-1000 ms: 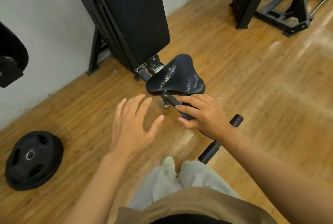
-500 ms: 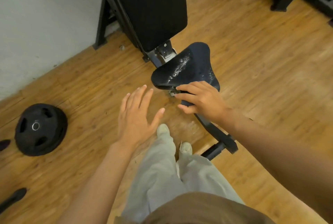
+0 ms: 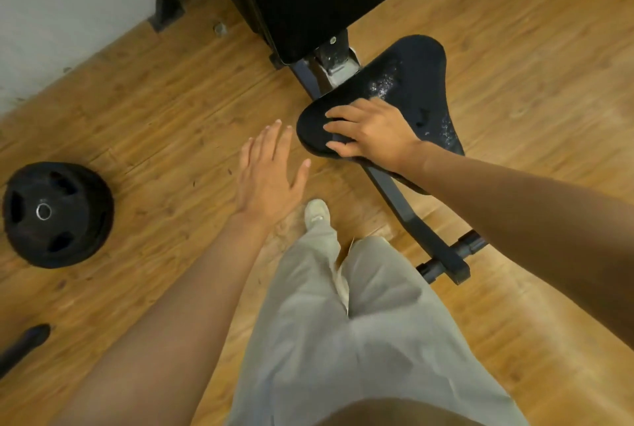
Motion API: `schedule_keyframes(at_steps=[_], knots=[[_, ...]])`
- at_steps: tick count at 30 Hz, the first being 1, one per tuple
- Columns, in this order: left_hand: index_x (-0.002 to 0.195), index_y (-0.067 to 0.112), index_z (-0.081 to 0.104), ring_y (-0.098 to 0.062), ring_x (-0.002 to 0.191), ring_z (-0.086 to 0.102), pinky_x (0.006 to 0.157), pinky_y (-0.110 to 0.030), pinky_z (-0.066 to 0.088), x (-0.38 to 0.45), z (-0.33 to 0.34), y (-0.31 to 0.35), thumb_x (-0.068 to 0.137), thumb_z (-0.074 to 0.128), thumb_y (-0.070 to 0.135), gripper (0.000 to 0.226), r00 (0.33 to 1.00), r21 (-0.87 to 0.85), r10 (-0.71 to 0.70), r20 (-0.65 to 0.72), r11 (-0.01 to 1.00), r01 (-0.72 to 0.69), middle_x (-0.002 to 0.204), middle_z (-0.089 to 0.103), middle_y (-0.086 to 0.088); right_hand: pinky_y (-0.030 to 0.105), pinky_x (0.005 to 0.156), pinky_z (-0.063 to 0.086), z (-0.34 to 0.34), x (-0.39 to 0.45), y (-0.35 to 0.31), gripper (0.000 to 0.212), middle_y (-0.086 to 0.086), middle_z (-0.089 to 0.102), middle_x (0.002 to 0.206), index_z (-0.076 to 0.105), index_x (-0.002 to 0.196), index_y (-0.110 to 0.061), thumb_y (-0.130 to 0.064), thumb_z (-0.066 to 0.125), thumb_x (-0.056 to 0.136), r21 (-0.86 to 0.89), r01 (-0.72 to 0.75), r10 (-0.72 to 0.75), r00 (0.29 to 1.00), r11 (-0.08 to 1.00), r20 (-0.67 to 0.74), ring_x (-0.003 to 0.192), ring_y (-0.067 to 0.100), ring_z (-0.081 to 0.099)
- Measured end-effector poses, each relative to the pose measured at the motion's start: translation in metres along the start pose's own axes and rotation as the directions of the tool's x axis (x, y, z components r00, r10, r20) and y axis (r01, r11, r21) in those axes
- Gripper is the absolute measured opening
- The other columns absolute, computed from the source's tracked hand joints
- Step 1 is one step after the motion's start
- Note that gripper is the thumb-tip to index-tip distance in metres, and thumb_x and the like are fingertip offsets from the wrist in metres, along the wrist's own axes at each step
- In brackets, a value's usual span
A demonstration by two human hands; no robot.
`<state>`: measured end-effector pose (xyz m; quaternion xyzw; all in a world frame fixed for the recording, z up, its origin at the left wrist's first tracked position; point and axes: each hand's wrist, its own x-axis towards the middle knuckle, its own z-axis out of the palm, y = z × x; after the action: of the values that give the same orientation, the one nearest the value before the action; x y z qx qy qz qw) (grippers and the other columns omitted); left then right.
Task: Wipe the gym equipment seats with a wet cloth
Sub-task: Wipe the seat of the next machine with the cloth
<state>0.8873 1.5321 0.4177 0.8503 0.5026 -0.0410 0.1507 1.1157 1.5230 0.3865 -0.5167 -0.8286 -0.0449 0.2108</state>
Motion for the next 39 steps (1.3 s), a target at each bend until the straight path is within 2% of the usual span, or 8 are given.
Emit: schedule_keyframes(at_steps=[8, 11, 13, 16, 20, 24, 32, 39], knots=[[0.155, 0.010, 0.024, -0.025, 0.147, 0.025, 0.121, -0.040, 0.010, 0.041, 0.060, -0.004, 0.105, 0.033, 0.038, 0.058, 0.992, 0.028, -0.057, 0.111, 0.998, 0.055, 0.163, 0.022, -0.007, 0.036, 0.070, 0.056, 0.078, 0.024, 0.034, 0.051, 0.008, 0.073, 0.112, 0.075, 0.110, -0.010, -0.044, 0.041, 0.096, -0.002, -0.127, 0.126, 0.974, 0.992, 0.186, 0.085, 0.032, 0.071], [0.155, 0.008, 0.025, -0.026, 0.146, 0.026, 0.120, -0.039, 0.010, 0.054, 0.092, -0.001, 0.104, 0.028, 0.037, 0.058, 0.986, -0.001, -0.106, 0.128, 0.994, 0.107, 0.162, 0.024, -0.009, 0.047, 0.096, 0.051, 0.112, 0.025, 0.039, 0.062, 0.012, 0.059, 0.139, 0.058, 0.138, -0.008, -0.048, 0.030, 0.098, 0.130, -0.209, 0.136, 0.895, 0.969, 0.426, 0.117, 0.037, 0.061], [0.155, 0.009, 0.025, -0.026, 0.147, 0.025, 0.121, -0.040, 0.010, 0.065, 0.111, -0.002, 0.103, 0.026, 0.037, 0.059, 0.982, -0.065, -0.136, 0.128, 0.987, 0.146, 0.161, 0.025, -0.009, 0.045, 0.115, 0.036, 0.123, 0.024, 0.044, 0.063, 0.004, 0.033, 0.161, 0.031, 0.156, -0.015, -0.050, 0.033, 0.103, 0.186, -0.241, 0.096, 0.819, 0.953, 0.566, 0.143, 0.029, 0.037], [0.157, 0.009, 0.018, -0.022, 0.150, 0.019, 0.124, -0.039, 0.006, 0.079, 0.135, -0.006, 0.105, 0.022, 0.038, 0.059, 0.979, -0.113, -0.166, 0.118, 0.977, 0.180, 0.163, 0.022, -0.008, 0.043, 0.120, 0.030, 0.126, 0.020, 0.061, 0.066, 0.002, 0.009, 0.167, 0.023, 0.157, -0.013, -0.046, 0.042, 0.102, 0.330, -0.264, 0.083, 0.877, 0.906, 0.473, 0.152, 0.025, 0.019], [0.156, 0.008, 0.020, -0.022, 0.149, 0.023, 0.121, -0.034, 0.005, 0.080, 0.151, -0.012, 0.103, 0.014, 0.040, 0.063, 0.990, -0.122, -0.140, 0.000, 0.983, 0.139, 0.163, 0.023, -0.009, 0.050, 0.119, 0.029, 0.133, 0.001, 0.066, 0.046, 0.017, 0.044, 0.152, 0.058, 0.135, -0.006, -0.032, 0.040, 0.101, 0.258, -0.055, -0.043, 0.932, 0.965, 0.360, 0.138, 0.037, 0.044], [0.150, 0.000, 0.034, -0.027, 0.143, 0.037, 0.118, -0.037, 0.017, 0.077, 0.166, -0.014, 0.107, 0.019, 0.037, 0.059, 0.988, -0.130, -0.121, -0.100, 0.986, 0.107, 0.156, 0.036, -0.017, 0.047, 0.117, 0.033, 0.147, 0.009, 0.056, 0.044, 0.015, 0.048, 0.150, 0.059, 0.135, -0.006, -0.027, 0.039, 0.102, 0.259, 0.049, -0.152, 0.905, 0.965, 0.397, 0.135, 0.037, 0.049], [0.146, -0.004, 0.040, -0.033, 0.137, 0.046, 0.116, -0.041, 0.028, 0.079, 0.181, -0.014, 0.109, 0.021, 0.038, 0.059, 0.965, -0.195, -0.129, -0.230, 0.977, 0.085, 0.149, 0.045, -0.022, 0.047, 0.120, 0.026, 0.172, 0.058, 0.064, 0.038, 0.009, 0.040, 0.156, 0.058, 0.137, -0.007, -0.022, 0.044, 0.105, 0.185, -0.162, 0.028, 0.821, 0.969, 0.571, 0.140, 0.033, 0.041], [0.139, -0.010, 0.046, -0.036, 0.135, 0.047, 0.116, -0.041, 0.026, 0.074, 0.189, -0.023, 0.108, 0.022, 0.045, 0.067, 0.973, -0.190, -0.080, -0.216, 0.981, 0.038, 0.146, 0.046, -0.027, 0.048, 0.117, 0.033, 0.135, -0.005, 0.029, 0.040, 0.009, 0.052, 0.147, 0.061, 0.134, -0.007, -0.022, 0.046, 0.100, 0.317, 0.097, -0.235, 0.870, 0.943, 0.434, 0.139, 0.035, 0.044]])
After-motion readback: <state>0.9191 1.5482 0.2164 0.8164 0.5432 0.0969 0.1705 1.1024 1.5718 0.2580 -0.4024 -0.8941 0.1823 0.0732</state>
